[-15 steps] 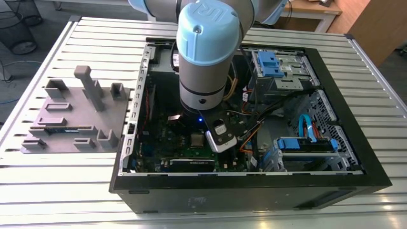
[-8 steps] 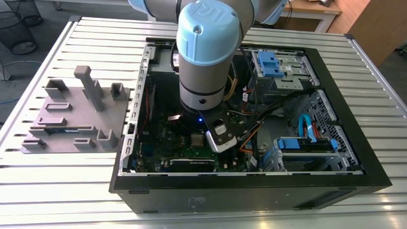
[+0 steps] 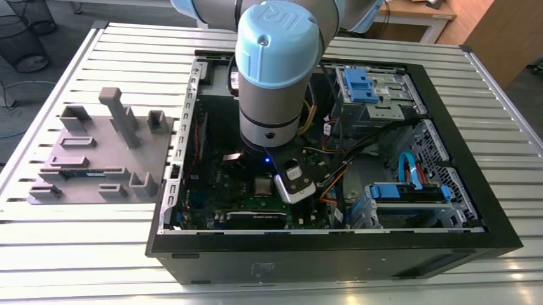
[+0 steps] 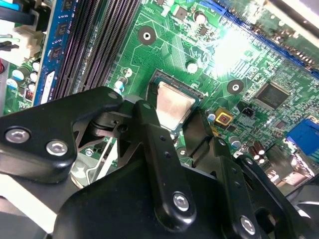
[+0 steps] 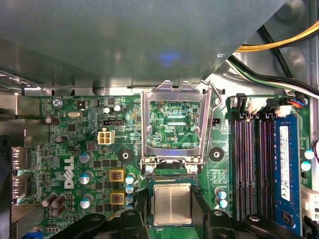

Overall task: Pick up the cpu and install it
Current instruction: 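Place the cpu into insertion slot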

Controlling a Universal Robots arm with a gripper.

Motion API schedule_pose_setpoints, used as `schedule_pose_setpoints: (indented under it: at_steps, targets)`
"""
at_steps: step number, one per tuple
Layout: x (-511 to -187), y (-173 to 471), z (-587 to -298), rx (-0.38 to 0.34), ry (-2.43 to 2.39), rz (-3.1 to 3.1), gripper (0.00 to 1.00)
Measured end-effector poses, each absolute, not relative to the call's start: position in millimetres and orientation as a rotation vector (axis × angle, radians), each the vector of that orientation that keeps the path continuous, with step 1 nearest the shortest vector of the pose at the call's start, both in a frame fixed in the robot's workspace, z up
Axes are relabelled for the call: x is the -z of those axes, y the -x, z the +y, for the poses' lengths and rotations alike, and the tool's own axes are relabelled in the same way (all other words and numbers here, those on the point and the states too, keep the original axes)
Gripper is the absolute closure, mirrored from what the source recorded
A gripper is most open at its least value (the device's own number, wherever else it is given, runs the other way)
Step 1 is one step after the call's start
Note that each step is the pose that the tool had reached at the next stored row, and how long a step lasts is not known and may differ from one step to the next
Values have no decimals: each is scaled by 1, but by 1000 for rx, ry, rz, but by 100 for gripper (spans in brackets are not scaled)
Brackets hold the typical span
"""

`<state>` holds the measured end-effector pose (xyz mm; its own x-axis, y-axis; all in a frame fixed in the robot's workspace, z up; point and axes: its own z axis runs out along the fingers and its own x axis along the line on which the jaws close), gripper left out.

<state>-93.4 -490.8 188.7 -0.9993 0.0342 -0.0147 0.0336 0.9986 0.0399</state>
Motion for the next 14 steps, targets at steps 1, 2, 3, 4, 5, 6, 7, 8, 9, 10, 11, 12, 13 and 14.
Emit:
schedule_pose_setpoints:
  at_steps: [1, 2, 3, 4, 5, 6, 7, 8, 9, 10, 11, 12, 13, 14]
  targets:
    - [-189, 93, -491, -62, -53, 3125, 52]
    - [-189, 93, -491, -62, -53, 3125, 52]
    - [-189, 93, -491, -61, -53, 3125, 52]
    - [-189, 93, -491, -62, -53, 3125, 52]
    - [-189, 93, -491, -62, -53, 3125, 52]
    - [-190, 93, -491, -62, -53, 3125, 52]
    - [-190, 93, -491, -62, -53, 3125, 52]
    - [-191, 93, -491, -62, -53, 3125, 52]
    - [-192, 93, -491, -62, -53, 3125, 52]
    - [-193, 93, -491, -62, -53, 3125, 52]
    - [-194, 93, -491, -62, -53, 3125, 52]
    - [-195, 93, -491, -62, -53, 3125, 52]
    - [-195, 93, -491, -62, -53, 3125, 52]
    - [-195, 93, -491, -62, -53, 3125, 52]
